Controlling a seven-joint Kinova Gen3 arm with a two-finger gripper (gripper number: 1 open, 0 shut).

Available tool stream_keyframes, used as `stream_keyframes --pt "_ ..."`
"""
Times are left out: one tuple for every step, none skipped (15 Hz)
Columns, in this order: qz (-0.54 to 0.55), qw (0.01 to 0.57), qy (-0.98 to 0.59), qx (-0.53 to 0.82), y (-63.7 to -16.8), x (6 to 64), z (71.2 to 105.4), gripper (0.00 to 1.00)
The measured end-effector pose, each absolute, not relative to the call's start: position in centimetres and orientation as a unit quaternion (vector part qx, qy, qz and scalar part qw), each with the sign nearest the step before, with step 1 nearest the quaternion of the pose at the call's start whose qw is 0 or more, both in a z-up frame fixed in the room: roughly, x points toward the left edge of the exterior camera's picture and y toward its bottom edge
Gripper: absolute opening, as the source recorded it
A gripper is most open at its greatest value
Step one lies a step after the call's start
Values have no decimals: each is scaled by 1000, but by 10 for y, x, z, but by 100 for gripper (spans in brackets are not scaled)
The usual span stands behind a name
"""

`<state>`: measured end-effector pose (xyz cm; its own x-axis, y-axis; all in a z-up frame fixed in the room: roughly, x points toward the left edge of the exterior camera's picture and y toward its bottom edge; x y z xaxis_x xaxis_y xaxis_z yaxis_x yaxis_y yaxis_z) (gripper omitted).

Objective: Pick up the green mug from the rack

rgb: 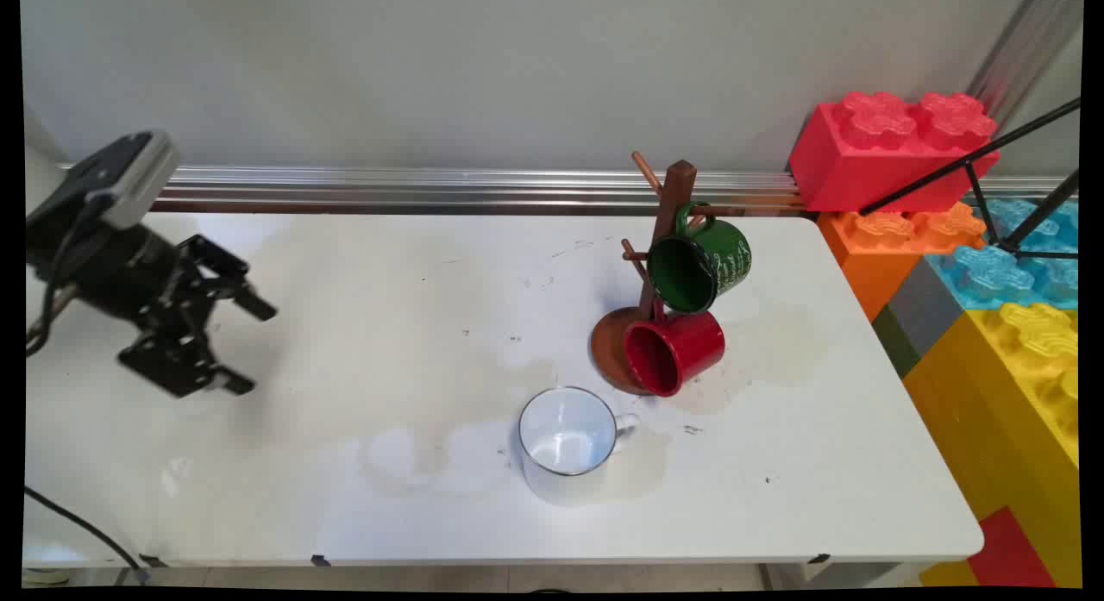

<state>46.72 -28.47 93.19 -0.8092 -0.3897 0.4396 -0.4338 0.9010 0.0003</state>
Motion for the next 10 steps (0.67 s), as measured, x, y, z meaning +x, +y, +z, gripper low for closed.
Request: stream_keyframes --pt "53 238 -943 224 -289 462 936 100" --pt "54 251 -939 229 -292 458 939 100" --pt "56 269 -933 235 -295 454 943 100" --pt "58 286 -926 240 -298 450 947 100" --pt "60 306 -917 247 -302 446 952 100" --pt "63 330 -907 253 -306 440 958 100" --pt "66 353 -897 259 -310 435 964 100" --pt "67 370 -888 263 -312 431 968 100" --pt "68 381 -883 266 -315 429 970 100" --pt "69 395 -876 269 -317 425 974 100"
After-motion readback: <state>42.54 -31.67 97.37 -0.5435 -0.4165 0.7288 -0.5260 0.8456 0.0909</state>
